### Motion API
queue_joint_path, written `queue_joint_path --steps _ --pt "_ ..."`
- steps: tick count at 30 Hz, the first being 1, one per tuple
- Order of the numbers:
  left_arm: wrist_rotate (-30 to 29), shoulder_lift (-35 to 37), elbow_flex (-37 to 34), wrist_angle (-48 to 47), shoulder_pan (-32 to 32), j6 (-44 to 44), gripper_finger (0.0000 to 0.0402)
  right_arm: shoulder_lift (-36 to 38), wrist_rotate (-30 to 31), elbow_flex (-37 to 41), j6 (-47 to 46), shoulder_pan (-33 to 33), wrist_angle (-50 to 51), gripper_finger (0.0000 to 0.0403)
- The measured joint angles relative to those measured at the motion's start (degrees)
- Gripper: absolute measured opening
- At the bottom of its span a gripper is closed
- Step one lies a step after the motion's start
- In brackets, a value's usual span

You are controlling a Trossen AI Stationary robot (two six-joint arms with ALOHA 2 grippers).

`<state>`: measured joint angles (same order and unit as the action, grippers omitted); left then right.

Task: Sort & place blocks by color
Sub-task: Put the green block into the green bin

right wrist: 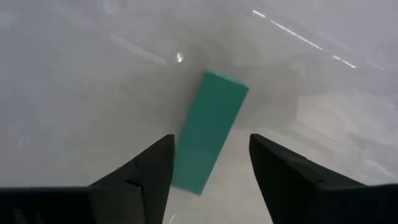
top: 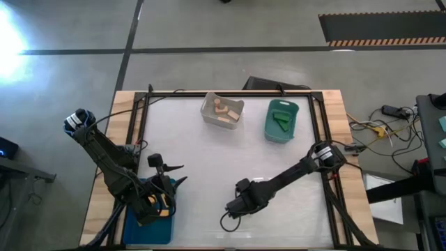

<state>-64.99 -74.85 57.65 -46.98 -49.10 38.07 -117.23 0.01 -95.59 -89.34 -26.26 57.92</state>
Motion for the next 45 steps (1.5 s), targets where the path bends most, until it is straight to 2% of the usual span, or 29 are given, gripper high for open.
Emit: queue_joint_path --steps 7,14,20,24,27,34,39,42,45 --pt "0.0 0.0 0.0 0.0 0.0 0.0 0.0178 -0.1 0.0 4.0 -1.2 0.0 -4.7 0.0157" --pt "0.0 0.0 0.0 0.0 0.0 0.0 0.0178 -0.1 0.0 4.4 0.1 0.1 -5.1 0.0092" --pt "0.0 0.0 0.0 0.0 0.0 0.0 0.0178 0.6 -1.7 4.2 4.0 1.0 -4.0 0.0089" --pt "0.0 0.0 0.0 0.0 0.0 0.0 0.0178 3.8 -1.9 4.3 9.3 2.3 -0.6 0.0089" --pt "0.0 0.0 0.0 0.0 0.0 0.0 0.0178 6.8 -1.7 4.2 17.3 4.0 2.4 0.0091" --pt "0.0 0.0 0.0 0.0 0.0 0.2 0.0178 14.0 -1.0 4.2 45.9 10.0 11.3 0.0093" --pt "0.0 0.0 0.0 0.7 0.0 0.6 0.0178 18.3 1.4 4.2 66.7 17.1 20.0 0.0094" --pt "-0.1 0.0 0.0 2.0 0.0 0.5 0.0178 21.3 3.8 4.8 74.5 22.0 22.7 0.0094" --pt "0.0 0.0 0.0 2.2 0.0 0.6 0.0178 24.5 4.6 7.2 81.4 27.8 21.3 0.0094"
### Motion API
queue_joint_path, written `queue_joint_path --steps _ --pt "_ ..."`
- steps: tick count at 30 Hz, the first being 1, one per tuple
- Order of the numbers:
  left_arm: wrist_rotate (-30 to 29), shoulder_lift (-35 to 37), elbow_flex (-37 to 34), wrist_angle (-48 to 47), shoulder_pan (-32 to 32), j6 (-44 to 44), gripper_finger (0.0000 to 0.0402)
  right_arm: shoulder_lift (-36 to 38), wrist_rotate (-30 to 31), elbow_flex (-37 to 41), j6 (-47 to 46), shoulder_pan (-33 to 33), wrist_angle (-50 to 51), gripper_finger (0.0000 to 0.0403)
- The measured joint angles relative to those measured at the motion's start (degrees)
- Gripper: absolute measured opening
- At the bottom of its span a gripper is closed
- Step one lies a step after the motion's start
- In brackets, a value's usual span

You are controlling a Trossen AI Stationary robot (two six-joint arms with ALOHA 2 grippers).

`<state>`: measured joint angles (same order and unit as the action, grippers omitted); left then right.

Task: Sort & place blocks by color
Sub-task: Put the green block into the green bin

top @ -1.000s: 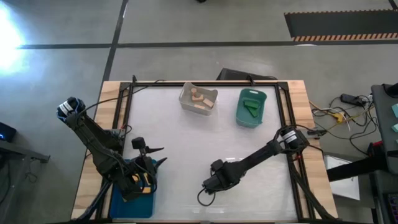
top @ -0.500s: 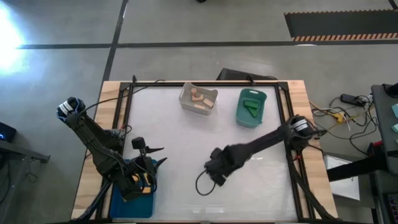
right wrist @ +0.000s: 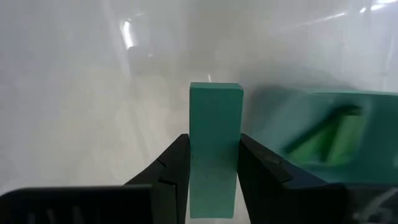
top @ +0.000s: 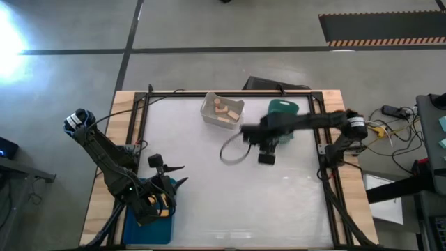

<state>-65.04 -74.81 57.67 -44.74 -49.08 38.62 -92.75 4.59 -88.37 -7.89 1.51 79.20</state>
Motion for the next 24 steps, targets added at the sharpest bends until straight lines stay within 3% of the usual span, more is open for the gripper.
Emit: queue_joint_path --steps 13,24 --pt "-0.1 0.0 0.0 0.9 0.0 0.0 0.0178 8.0 -0.6 17.3 22.7 25.3 -12.9 0.0095" --pt "-0.4 0.0 0.0 0.9 0.0 0.0 0.0178 7.4 -8.2 25.8 28.1 36.5 -25.9 0.0095"
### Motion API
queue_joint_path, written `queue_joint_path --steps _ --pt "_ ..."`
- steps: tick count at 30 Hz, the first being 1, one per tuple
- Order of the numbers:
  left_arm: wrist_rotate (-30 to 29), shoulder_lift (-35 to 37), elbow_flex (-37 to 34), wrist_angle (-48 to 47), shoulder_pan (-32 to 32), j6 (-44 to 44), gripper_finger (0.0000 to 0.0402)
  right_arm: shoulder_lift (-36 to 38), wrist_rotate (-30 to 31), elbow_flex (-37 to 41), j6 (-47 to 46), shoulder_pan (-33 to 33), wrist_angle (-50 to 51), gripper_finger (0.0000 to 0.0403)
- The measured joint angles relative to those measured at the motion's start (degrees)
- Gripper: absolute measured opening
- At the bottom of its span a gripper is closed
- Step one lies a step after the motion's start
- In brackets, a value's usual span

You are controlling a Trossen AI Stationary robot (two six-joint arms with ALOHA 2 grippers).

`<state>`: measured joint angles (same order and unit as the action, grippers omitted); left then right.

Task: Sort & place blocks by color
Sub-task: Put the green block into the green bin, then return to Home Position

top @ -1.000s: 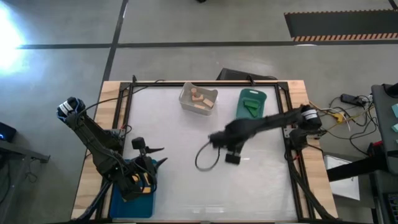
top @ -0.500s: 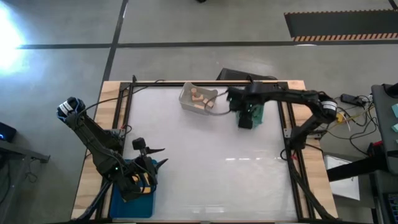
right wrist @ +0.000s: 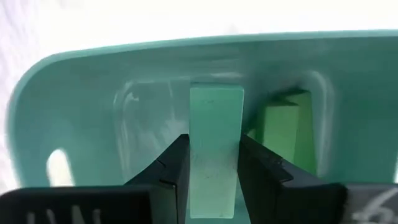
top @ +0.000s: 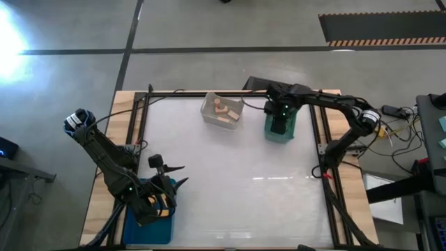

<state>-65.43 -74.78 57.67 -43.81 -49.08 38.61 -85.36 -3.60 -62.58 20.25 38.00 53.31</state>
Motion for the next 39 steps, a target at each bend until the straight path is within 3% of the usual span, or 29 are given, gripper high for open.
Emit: queue_joint_path --steps 8,14,22,30,33,36,39 --pt "-0.1 0.0 0.0 0.0 0.1 0.0 0.0178 0.0 -2.4 3.9 -1.0 0.8 -4.2 0.0097" --pt "-0.9 0.0 0.0 -0.1 0.9 0.0 0.0178 0.0 -2.3 4.1 -2.2 0.8 -5.8 0.0135" --pt "-0.9 0.0 0.0 0.0 2.0 0.0 0.0178 0.0 -2.2 0.2 -5.7 0.8 -4.8 0.0178" --pt "-0.9 0.0 0.0 -0.1 3.0 -0.4 0.0178 5.2 -5.4 -3.4 -13.0 -3.5 -4.0 0.0173" --pt "1.0 0.0 0.0 0.0 4.0 -0.1 0.0175 10.0 -5.4 -1.0 -13.9 -8.6 -11.3 0.0165" --pt "6.7 0.0 0.0 1.6 5.0 -0.5 0.0162 15.3 -5.5 3.4 -14.2 -14.6 -23.3 0.0156" --pt "12.7 0.0 -0.9 7.6 5.8 -6.8 0.014 20.1 -5.5 8.3 -12.1 -20.8 -35.0 0.0147"
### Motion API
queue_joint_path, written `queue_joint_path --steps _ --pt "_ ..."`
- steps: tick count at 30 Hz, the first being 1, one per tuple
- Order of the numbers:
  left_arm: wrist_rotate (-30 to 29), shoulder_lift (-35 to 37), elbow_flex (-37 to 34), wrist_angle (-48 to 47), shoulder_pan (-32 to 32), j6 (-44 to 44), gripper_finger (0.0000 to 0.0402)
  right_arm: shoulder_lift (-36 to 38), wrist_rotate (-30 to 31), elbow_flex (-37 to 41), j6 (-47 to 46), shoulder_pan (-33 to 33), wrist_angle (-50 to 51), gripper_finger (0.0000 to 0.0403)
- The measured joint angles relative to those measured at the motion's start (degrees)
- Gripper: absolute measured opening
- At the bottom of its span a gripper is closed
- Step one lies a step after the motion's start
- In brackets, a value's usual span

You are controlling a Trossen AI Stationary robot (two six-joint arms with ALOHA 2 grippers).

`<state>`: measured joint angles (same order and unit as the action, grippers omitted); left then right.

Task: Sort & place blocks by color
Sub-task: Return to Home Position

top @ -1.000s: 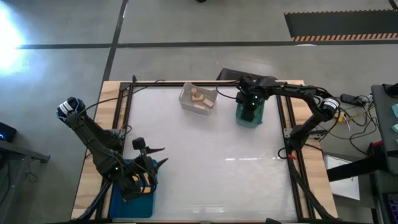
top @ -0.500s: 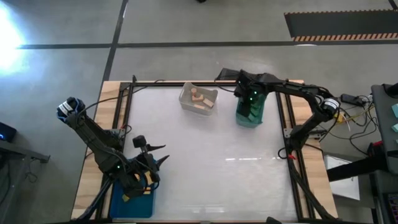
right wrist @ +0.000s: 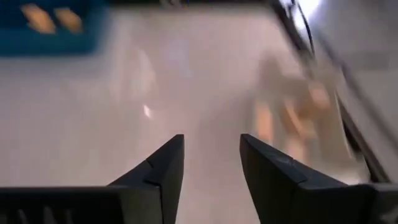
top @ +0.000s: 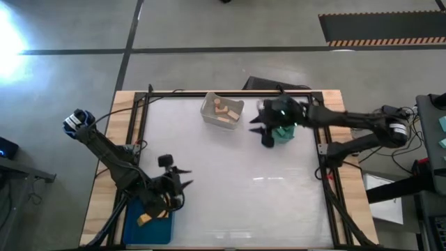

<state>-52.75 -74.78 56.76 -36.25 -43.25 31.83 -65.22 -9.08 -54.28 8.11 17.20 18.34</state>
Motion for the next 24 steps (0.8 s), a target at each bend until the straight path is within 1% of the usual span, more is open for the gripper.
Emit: queue_joint_path --steps 3,7,9,11,13,15,19,24 --pt "7.0 0.5 -2.3 10.1 1.4 -12.4 0.0113 4.1 -0.1 5.4 3.4 -5.4 -11.1 0.014" --pt "18.6 3.3 -7.3 26.1 5.4 -28.0 0.0073 8.4 -0.1 12.4 6.3 -9.7 -22.6 0.0129" --pt "24.7 5.3 -10.3 31.3 8.0 -33.2 0.0053 10.1 -0.1 15.3 6.3 -10.6 -26.2 0.0123" --pt "28.8 7.7 -13.3 34.4 10.6 -35.3 0.0033 11.8 0.0 17.9 5.6 -10.8 -28.3 0.0117" --pt "30.5 11.0 -16.3 34.6 13.3 -35.3 0.0014 13.2 0.1 20.3 4.6 -10.8 -29.9 0.011" --pt "31.3 14.5 -19.0 34.6 15.4 -35.2 0.0004 14.4 0.1 22.7 3.5 -10.8 -31.0 0.0102" --pt "31.5 22.6 -24.4 34.3 17.5 -35.2 0.0005 16.7 0.1 26.2 2.2 -10.8 -31.2 0.0087" --pt "31.4 33.5 -30.8 34.2 18.3 -35.1 0.0002 19.2 0.1 29.5 1.5 -10.8 -31.3 0.0067"
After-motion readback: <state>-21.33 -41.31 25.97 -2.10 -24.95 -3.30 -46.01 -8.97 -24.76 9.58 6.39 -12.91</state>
